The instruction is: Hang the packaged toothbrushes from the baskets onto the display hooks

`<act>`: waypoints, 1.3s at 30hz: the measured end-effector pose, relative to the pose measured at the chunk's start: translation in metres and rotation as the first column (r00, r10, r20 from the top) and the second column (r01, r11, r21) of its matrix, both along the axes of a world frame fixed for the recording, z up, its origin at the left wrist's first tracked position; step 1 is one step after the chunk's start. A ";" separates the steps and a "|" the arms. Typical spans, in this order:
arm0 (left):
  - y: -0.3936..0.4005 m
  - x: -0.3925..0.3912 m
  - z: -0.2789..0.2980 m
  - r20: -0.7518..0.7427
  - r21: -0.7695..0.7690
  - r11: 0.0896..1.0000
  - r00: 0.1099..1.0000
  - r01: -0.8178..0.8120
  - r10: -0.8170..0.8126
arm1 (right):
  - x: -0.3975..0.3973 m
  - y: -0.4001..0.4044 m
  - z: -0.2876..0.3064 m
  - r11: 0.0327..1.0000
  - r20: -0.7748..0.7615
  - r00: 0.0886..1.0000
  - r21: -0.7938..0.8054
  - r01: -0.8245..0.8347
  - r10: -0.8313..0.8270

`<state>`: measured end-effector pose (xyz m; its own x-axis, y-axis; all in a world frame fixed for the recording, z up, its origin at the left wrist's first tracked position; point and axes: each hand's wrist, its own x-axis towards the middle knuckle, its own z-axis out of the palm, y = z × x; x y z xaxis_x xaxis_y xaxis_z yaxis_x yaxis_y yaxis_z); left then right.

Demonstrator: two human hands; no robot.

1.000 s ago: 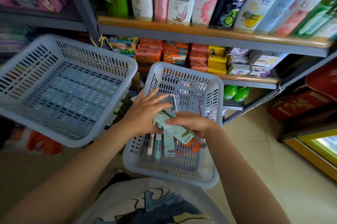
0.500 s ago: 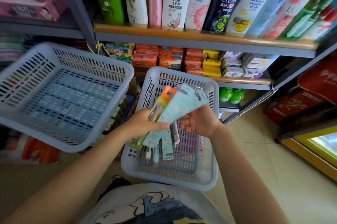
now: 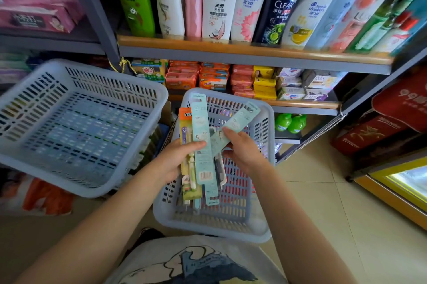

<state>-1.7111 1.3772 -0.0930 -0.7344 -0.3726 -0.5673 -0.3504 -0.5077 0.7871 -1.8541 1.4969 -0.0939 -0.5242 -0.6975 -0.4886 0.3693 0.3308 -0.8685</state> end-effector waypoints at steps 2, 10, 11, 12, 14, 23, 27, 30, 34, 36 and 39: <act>-0.001 0.001 -0.004 0.035 0.009 0.999 0.999 -0.035 0.034 | 0.001 0.000 0.000 0.999 -0.056 0.998 0.026 0.020 -0.018; 0.004 -0.002 -0.008 0.018 0.057 0.994 0.995 -0.097 0.096 | 0.021 -0.017 0.005 0.984 -0.001 0.996 0.151 -0.090 0.091; 0.006 -0.004 -0.008 0.006 0.098 0.989 0.994 -0.111 0.111 | 0.025 -0.020 0.005 0.983 0.002 0.994 0.144 -0.113 0.114; 0.007 -0.005 -0.007 0.003 0.140 0.982 0.992 -0.128 0.128 | 0.029 -0.022 0.002 0.983 -0.014 0.992 0.135 -0.124 0.127; 0.007 -0.004 -0.014 -0.004 0.190 0.970 0.988 -0.154 0.157 | 0.034 -0.022 -0.005 0.988 -0.069 0.989 0.089 -0.127 0.133; 0.013 0.018 -0.060 0.154 0.226 0.952 0.972 -0.207 0.175 | 0.024 -0.005 -0.044 0.939 -0.271 0.921 0.278 -0.203 0.279; 0.005 0.026 -0.062 0.206 0.205 0.944 0.954 -0.258 0.216 | -0.002 -0.005 -0.079 0.922 -0.286 0.955 0.386 0.043 0.075; 0.002 0.031 -0.058 0.186 0.251 0.943 0.967 -0.217 0.173 | -0.017 -0.013 -0.109 0.825 -0.341 0.924 0.562 0.054 0.172; 0.001 0.039 -0.060 0.142 0.326 0.931 0.982 -0.165 0.125 | -0.012 -0.026 -0.133 0.767 -0.268 0.924 0.641 -0.041 0.273; 0.001 0.040 -0.060 0.138 0.376 0.912 0.983 -0.163 0.119 | -0.007 -0.028 -0.140 0.769 -0.279 0.930 0.639 -0.006 0.240; 0.001 0.035 -0.055 0.168 0.345 0.916 0.974 -0.204 0.153 | -0.009 -0.030 -0.137 0.737 -0.292 0.921 0.676 0.008 0.258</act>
<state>-1.6761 1.3783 -0.1480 -0.5816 -0.2435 -0.7761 -0.3177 -0.8104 0.4923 -1.8627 1.4672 -0.2307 -0.6785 -0.3434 -0.6493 0.0049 0.8819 -0.4715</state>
